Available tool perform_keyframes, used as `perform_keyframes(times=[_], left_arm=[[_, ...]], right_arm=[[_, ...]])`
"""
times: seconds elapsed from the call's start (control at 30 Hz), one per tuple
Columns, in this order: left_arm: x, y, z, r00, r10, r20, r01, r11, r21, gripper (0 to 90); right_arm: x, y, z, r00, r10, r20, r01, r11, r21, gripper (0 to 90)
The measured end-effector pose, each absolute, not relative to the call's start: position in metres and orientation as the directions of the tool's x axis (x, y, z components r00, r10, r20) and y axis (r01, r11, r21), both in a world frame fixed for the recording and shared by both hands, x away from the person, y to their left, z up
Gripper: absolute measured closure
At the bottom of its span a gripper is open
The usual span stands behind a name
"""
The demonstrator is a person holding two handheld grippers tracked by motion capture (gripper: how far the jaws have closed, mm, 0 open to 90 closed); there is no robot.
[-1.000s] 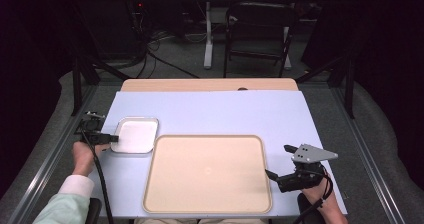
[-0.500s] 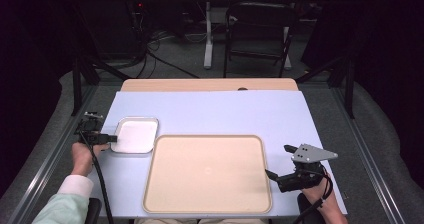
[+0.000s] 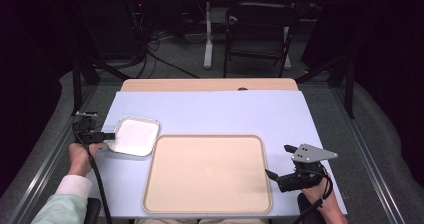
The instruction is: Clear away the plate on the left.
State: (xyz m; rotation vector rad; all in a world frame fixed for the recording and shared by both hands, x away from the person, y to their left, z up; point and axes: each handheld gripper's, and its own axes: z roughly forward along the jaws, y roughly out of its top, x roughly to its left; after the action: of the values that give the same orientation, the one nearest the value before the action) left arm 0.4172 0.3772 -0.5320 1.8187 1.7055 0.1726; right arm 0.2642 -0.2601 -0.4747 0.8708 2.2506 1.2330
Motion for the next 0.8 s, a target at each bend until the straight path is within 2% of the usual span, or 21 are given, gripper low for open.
perform_keyframes(times=[0.4,0.8], left_arm=[[0.413,0.38,-0.524,0.146,0.937,-0.317,0.831,0.057,0.554,88.2],[0.402,0.374,-0.508,0.182,0.933,-0.31,0.79,0.049,0.611,88.2]], right_arm=[[0.265,-0.26,-0.475,-0.704,0.707,-0.068,0.326,0.406,0.854,1.9],[0.265,-0.26,-0.474,-0.697,0.713,-0.07,0.327,0.404,0.854,2.1]])
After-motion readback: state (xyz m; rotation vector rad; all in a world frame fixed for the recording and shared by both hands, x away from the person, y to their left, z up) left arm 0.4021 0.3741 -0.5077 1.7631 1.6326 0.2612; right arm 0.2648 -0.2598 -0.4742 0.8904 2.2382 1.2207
